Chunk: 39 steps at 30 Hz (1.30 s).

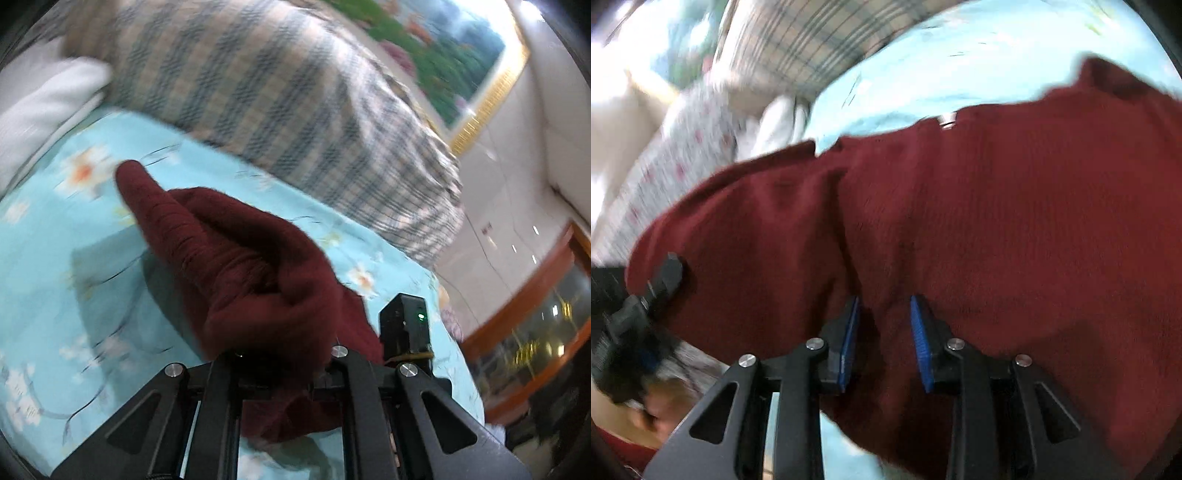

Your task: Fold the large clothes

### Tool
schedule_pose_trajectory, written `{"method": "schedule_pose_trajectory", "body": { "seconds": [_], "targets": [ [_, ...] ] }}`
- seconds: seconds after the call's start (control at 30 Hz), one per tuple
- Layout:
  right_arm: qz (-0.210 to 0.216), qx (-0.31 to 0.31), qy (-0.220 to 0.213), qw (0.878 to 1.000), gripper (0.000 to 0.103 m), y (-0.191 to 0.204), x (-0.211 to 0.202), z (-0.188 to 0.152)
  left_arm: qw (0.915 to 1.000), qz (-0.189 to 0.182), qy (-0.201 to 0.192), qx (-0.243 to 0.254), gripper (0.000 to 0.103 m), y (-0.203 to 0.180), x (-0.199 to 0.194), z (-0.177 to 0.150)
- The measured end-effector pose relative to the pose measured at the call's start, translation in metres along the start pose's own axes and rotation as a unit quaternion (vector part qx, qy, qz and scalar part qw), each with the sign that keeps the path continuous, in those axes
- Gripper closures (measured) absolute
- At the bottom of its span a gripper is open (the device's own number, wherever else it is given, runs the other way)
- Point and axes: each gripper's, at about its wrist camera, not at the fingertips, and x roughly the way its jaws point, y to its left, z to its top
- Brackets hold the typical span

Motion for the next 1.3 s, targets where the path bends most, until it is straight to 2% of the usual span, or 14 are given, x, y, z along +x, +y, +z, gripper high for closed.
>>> {"method": "schedule_pose_trajectory", "body": {
  "seconds": [0.1, 0.17, 0.2, 0.27, 0.33, 0.4, 0.47, 0.7, 0.93, 1.0, 1.03, 1.07, 1.13, 1.3],
  "targets": [
    [0.048, 0.082, -0.060, 0.994, 0.073, -0.040, -0.045, 0.002, 0.9979, -0.012, 0.012, 0.062, 0.094, -0.042, 0.024, 0.001],
    [0.098, 0.140, -0.091, 0.981, 0.070, -0.069, -0.070, 0.001, 0.9937, -0.029, 0.034, 0.103, 0.094, -0.074, 0.049, -0.008],
    [0.134, 0.173, -0.108, 0.970, 0.068, -0.087, -0.084, 0.001, 0.9914, -0.033, 0.049, 0.117, 0.094, -0.085, 0.062, -0.015],
    [0.158, 0.196, -0.125, 0.960, 0.043, -0.104, -0.100, 0.000, 0.9847, -0.024, 0.084, 0.151, 0.095, -0.103, 0.096, -0.041],
    [0.186, 0.206, -0.132, 0.952, 0.037, -0.113, -0.109, 0.001, 0.9799, -0.010, 0.115, 0.163, 0.096, -0.105, 0.121, -0.064],
    [0.202, 0.213, -0.122, 0.948, 0.036, -0.118, -0.110, 0.001, 0.9766, -0.001, 0.146, 0.158, 0.096, -0.098, 0.141, -0.087],
    [0.186, 0.207, -0.107, 0.955, 0.036, -0.118, -0.107, 0.002, 0.9767, 0.008, 0.149, 0.154, 0.096, -0.090, 0.144, -0.098],
    [0.078, 0.121, -0.059, 0.988, 0.036, -0.091, -0.086, 0.028, 0.9855, -0.026, 0.111, 0.125, 0.096, -0.081, 0.110, -0.091],
    [0.022, 0.051, 0.021, 0.998, 0.035, -0.060, -0.026, 0.065, 0.9890, -0.056, 0.083, 0.109, 0.096, -0.082, 0.087, -0.074],
    [0.036, 0.044, 0.026, 0.998, 0.037, -0.058, -0.014, 0.071, 0.9881, -0.054, 0.086, 0.115, 0.096, -0.081, 0.086, -0.073],
    [0.047, 0.045, 0.026, 0.998, 0.051, -0.058, -0.010, 0.074, 0.9878, -0.052, 0.089, 0.117, 0.096, -0.084, 0.090, -0.074],
    [0.056, 0.049, 0.028, 0.997, 0.074, -0.059, -0.008, 0.076, 0.9877, -0.050, 0.091, 0.117, 0.096, -0.085, 0.093, -0.073],
    [0.059, 0.050, 0.024, 0.997, 0.087, -0.059, -0.009, 0.081, 0.9873, -0.052, 0.092, 0.119, 0.096, -0.089, 0.092, -0.070],
    [0.071, 0.007, -0.047, 0.996, 0.090, -0.048, -0.076, 0.085, 0.9797, -0.105, 0.080, 0.151, 0.096, -0.129, 0.084, -0.064]
  ]
}}
